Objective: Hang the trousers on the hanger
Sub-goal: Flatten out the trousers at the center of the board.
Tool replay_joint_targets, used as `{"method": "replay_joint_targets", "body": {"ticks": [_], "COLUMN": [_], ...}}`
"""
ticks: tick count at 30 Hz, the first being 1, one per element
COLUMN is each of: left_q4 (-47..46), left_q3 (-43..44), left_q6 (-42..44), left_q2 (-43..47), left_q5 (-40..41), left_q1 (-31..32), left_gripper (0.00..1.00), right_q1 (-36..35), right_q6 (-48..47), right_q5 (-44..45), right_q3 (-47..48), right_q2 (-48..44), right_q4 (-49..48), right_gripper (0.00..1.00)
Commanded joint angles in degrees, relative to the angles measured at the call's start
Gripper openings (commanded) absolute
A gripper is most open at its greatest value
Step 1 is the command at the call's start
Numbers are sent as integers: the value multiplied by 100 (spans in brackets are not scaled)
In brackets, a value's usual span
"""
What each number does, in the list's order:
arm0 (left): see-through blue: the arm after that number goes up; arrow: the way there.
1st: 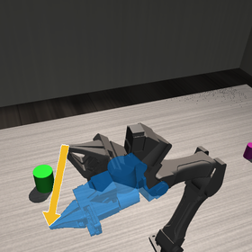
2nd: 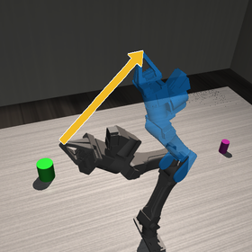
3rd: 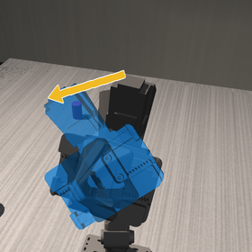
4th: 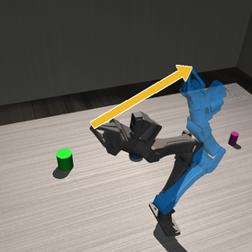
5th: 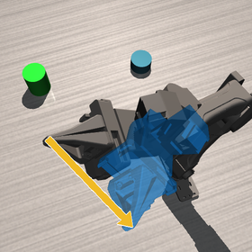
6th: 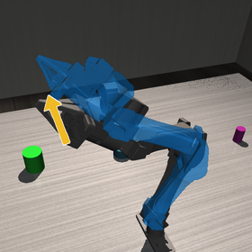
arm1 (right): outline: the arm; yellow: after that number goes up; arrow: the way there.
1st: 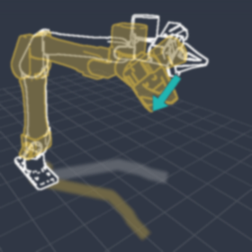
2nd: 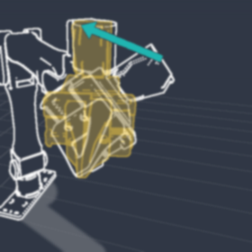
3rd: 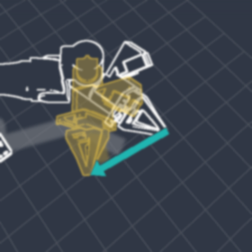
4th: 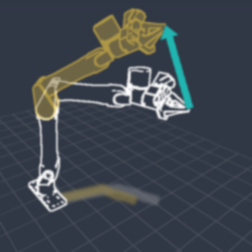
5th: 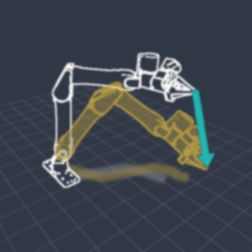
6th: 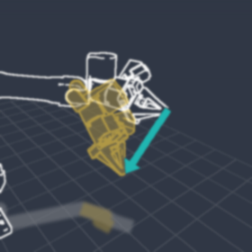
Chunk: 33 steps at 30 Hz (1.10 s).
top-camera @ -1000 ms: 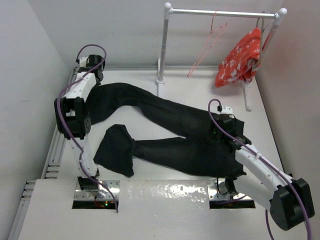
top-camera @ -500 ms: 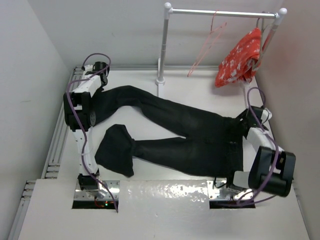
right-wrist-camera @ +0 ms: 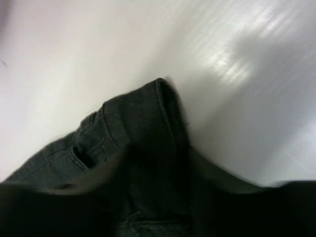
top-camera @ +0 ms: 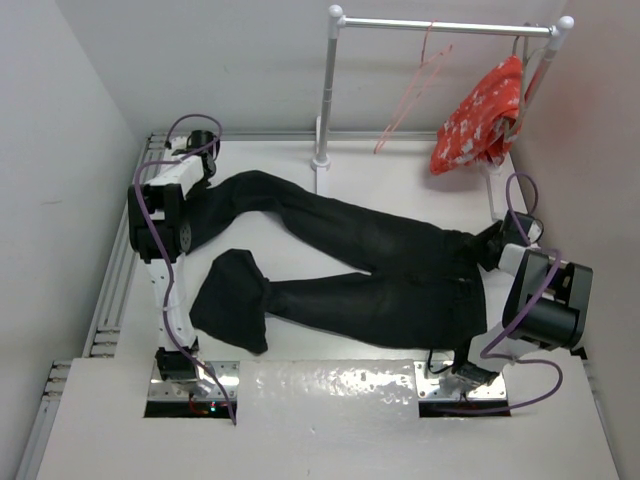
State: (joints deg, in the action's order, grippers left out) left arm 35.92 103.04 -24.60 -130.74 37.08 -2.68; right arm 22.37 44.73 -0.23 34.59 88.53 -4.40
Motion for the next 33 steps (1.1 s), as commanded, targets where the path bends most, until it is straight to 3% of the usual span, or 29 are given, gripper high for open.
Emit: {"method": "replay_joint_targets", "body": {"ticks": [1, 5, 9, 14, 21, 22, 23, 24, 26, 28, 32, 33], "left_q4": [-156, -156, -217, -437, -710, -666, -657, -639, -604, -578, -446, -454], "left_q3": [-47, -179, -372, -847, -902, -839, -778, -638, -479, -198, 434, 479], "left_q6": [-115, -159, -142, 7, 350, 342, 342, 307, 307, 386, 377, 342], "left_q2": [250, 355, 575, 988, 1139, 1051, 1007, 972, 884, 735, 611, 672], "left_q5": [-96, -26, 168, 466, 766, 696, 643, 547, 432, 125, -253, -332], "left_q1": [-66, -119, -154, -215, -391, -391, -391, -383, -383, -383, -356, -313], "left_gripper": [0, 0, 0, 0, 0, 0, 0, 0, 0, 3, 11, 14], "right_q1": [-31, -31, -31, -22, -22, -22, -31, -40, -57, -75, -294, -364], "right_q6": [264, 308, 326, 132, 361, 361, 344, 352, 387, 518, 642, 686], "right_q5": [-627, -373, -31, 1075, 1157, 1105, 1043, 808, 726, 595, 331, 52], "right_q3": [65, 162, 565, 1443, 1638, 1691, 1839, 1954, 2052, 1834, 1148, 807], "right_q2": [190, 121, -3, 330, 595, 595, 612, 674, 639, 385, -466, -851], "right_q4": [-763, -903, -1028, -246, -720, -702, -659, -415, -281, -245, -464, -578], "right_gripper": [40, 5, 2, 0, 2, 6, 16, 42, 66, 83, 84, 81]}}
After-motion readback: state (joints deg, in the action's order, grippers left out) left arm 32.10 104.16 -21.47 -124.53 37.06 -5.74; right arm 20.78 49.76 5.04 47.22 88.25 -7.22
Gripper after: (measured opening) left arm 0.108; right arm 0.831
